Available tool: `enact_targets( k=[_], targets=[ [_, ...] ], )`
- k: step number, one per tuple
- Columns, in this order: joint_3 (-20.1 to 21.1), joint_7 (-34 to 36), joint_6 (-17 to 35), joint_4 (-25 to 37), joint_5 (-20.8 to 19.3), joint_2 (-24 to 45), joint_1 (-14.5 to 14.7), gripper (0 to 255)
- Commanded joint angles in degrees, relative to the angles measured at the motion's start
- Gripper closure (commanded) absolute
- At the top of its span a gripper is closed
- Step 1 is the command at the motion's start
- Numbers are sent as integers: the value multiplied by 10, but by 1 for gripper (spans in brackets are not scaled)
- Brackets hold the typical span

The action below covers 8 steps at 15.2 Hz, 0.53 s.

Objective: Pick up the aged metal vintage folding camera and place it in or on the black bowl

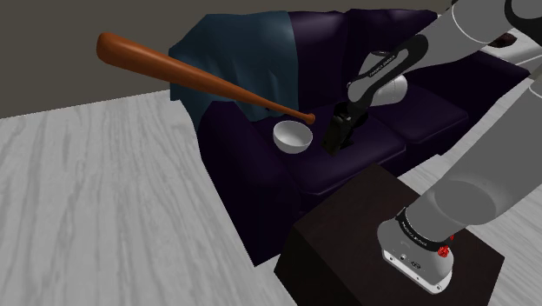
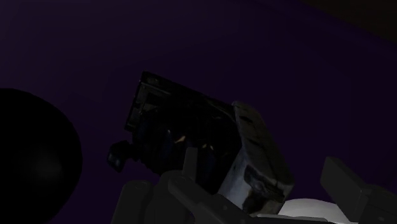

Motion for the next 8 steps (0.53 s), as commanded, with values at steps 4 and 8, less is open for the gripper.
enact_targets(
  k=[4, 8],
  targets=[
    [0, 0, 0, 0, 0, 0, 0, 255],
    [0, 0, 0, 0, 0, 0, 0, 255]
  ],
)
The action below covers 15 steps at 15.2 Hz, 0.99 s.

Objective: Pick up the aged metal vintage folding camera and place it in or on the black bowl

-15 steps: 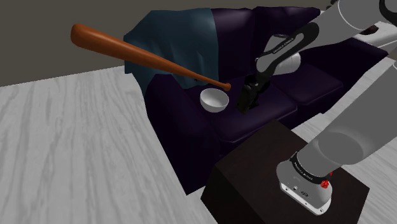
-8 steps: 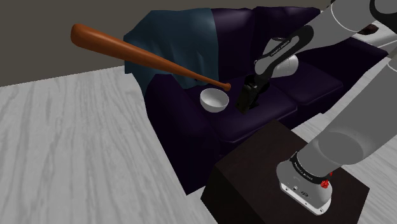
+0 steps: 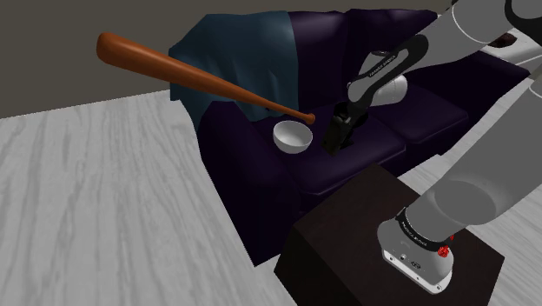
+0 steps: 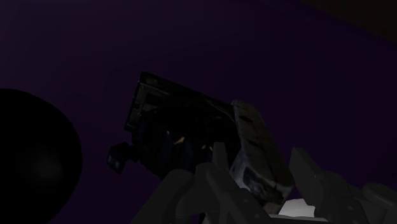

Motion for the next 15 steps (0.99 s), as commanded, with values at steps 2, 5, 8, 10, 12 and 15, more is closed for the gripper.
enact_targets(
  k=[2, 5, 8, 10, 12, 15],
  targets=[
    [0, 0, 0, 0, 0, 0, 0, 255],
    [-1, 4, -8, 1, -6, -8, 1, 255],
    [-4, 14, -34, 3, -21, -34, 1, 255],
    [-4, 20, -52, 5, -30, -50, 1, 255],
    [-4, 25, -70, 7, -38, -66, 0, 255],
    [-3, 32, -97, 12, -48, -88, -1, 255]
  ],
)
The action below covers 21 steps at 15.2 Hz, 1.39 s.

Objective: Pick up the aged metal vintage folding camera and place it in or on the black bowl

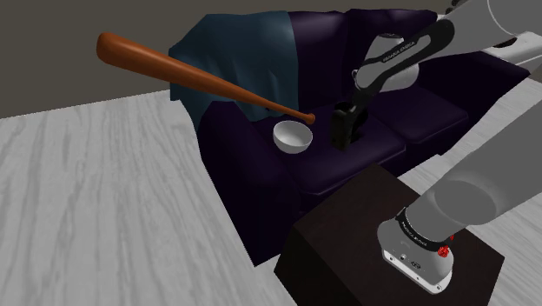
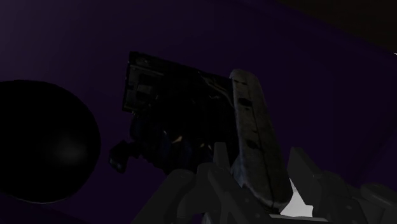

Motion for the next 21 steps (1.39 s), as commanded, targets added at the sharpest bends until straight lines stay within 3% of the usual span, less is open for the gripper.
enact_targets(
  k=[1, 21],
  targets=[
    [0, 3, -18, 4, -6, -15, -1, 255],
    [9, 5, -189, 86, -25, -107, -7, 255]
  ],
)
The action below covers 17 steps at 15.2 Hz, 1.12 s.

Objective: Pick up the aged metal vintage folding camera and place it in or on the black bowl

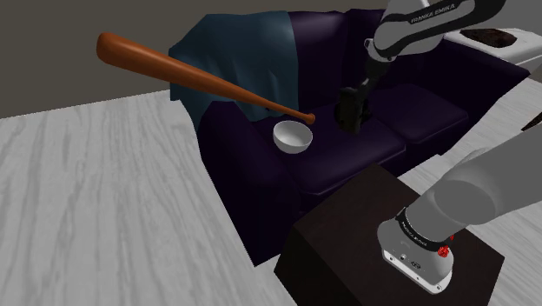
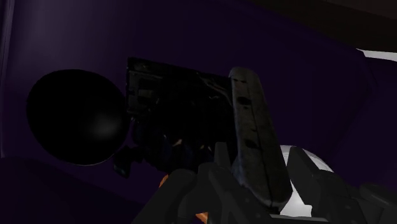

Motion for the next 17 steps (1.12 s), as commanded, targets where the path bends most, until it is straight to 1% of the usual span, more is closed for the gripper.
enact_targets(
  k=[1, 5, 10, 13, 17],
  targets=[
    [-11, -21, -13, 33, 7, 19, -3, 255],
    [-40, -77, -37, 121, 34, 82, -10, 255],
    [-67, -148, -77, 244, 80, 170, -27, 255],
    [-78, -188, -107, 328, 111, 228, -45, 255],
    [-84, -236, -158, 455, 155, 314, -82, 255]
  ],
)
